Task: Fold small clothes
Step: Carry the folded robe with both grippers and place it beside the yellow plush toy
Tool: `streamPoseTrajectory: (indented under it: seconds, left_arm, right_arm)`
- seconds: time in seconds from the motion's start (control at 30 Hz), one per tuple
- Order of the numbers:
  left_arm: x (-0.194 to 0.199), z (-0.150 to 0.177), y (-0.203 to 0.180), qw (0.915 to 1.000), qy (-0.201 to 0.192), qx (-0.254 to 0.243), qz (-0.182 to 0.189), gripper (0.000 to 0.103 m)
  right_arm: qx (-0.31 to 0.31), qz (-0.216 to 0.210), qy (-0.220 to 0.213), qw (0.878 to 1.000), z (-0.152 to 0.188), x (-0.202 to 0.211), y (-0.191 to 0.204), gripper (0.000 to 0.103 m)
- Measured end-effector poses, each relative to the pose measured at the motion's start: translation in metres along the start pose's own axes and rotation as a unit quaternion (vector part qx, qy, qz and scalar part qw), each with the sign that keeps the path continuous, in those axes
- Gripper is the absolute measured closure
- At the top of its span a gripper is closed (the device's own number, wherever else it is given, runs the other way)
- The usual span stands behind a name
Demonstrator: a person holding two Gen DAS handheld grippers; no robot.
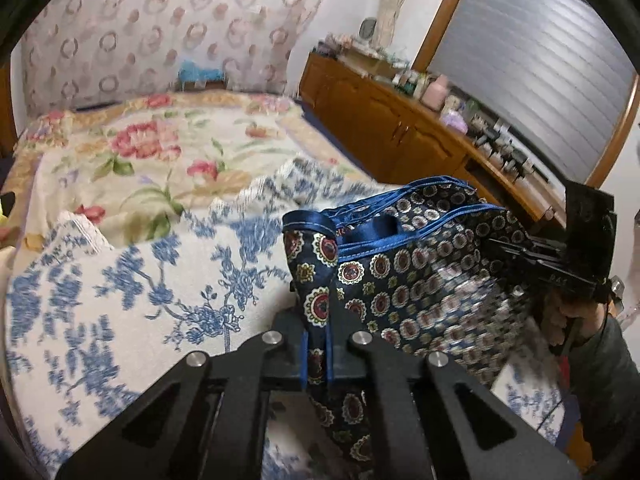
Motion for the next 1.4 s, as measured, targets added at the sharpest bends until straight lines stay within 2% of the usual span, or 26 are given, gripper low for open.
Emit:
streamPoseTrajectory:
  seconds: [0.23, 0.47, 0.67, 0.83, 1.07, 1.17, 1.4]
  left_arm:
    - [0.063, -0.002, -0.008, 0.9978, -0.061, -0.020, -0.015, 0.101]
    - [0.126, 0.008, 0.005, 0.9917, -0.112, -0.021, -0.060, 0.101]
    - [0.174, 0.024, 0.037, 0.9848, -0.140, 0.000, -0.102, 0.101]
    - [0.211, 0.038, 0.070, 0.9759, -0.167, 0.024, -0.139, 0.101]
    - [0.249, 0.068, 0.117, 0.9611, -0.200, 0.070, -0.178, 0.101]
    - [0.263, 0.089, 0.136, 0.9513, -0.225, 0.101, -0.184, 0.101]
    - [0.274, 0.136, 0.175, 0.9369, -0.226, 0.160, -0.213, 0.101]
  right_arm:
    - [0.024, -0.021, -0.047, 0.998, -0.019, 0.025, 0.038, 0.094]
    - [0.072, -0.051, -0.067, 0.994, -0.050, 0.022, 0.088, 0.094]
    - [0.129, -0.078, -0.073, 0.986, -0.077, 0.006, 0.149, 0.094]
    - [0.172, -0.102, -0.073, 0.977, -0.098, -0.015, 0.200, 0.094]
    - [0.245, -0.135, -0.069, 0.958, -0.136, -0.042, 0.277, 0.094]
    - [0.278, -0.147, -0.065, 0.947, -0.148, -0.055, 0.307, 0.094]
    - [0.342, -0.174, -0.042, 0.923, -0.164, -0.105, 0.385, 0.094]
Point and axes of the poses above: each gripper's, at about its wrist camera, not at the fingertips, and x roughly against the way its jaws point, y to its left, z to its underside, the point moved 2 cm from there along -x, roughly the way its jaws point, and after that the axes turned 1 degree about -y, right-handed, at the moved point
